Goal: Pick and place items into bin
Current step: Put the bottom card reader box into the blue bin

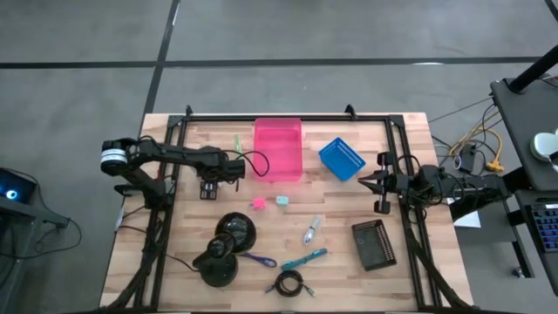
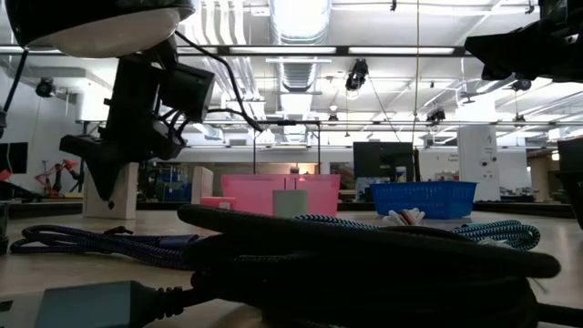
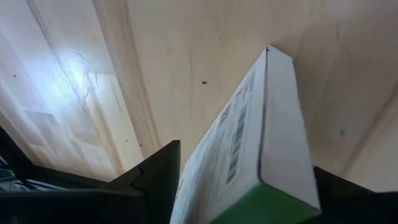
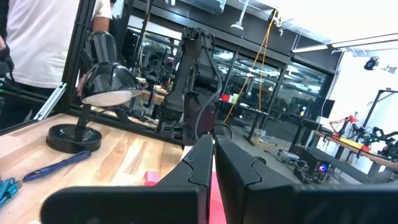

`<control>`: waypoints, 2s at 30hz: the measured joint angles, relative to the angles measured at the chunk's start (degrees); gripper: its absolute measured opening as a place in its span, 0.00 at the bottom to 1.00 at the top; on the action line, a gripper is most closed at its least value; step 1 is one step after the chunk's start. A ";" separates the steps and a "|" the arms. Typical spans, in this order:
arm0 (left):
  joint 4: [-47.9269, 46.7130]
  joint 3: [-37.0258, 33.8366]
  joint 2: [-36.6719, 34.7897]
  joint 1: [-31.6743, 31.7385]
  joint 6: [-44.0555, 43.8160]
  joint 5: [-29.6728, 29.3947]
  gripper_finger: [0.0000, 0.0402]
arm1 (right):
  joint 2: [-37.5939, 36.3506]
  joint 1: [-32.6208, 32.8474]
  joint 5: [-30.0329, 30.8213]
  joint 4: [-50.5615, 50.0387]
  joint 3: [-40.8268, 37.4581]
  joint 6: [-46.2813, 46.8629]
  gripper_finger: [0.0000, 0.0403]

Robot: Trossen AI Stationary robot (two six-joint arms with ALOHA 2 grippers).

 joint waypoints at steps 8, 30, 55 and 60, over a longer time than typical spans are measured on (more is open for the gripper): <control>0.03 0.24 -1.71 0.16 1.25 -0.04 0.27 | 0.00 0.00 0.00 0.00 0.00 0.02 0.02; -1.56 2.68 -2.52 0.29 2.77 -0.69 0.10 | 0.00 -0.02 0.00 0.00 0.00 0.19 0.02; 1.47 13.58 -21.87 0.25 2.94 -0.67 0.11 | 0.01 0.00 0.02 1.03 0.00 0.48 0.02; 10.63 13.48 -27.83 0.23 6.70 0.96 0.10 | 0.04 -0.02 0.09 1.84 0.00 -0.04 0.02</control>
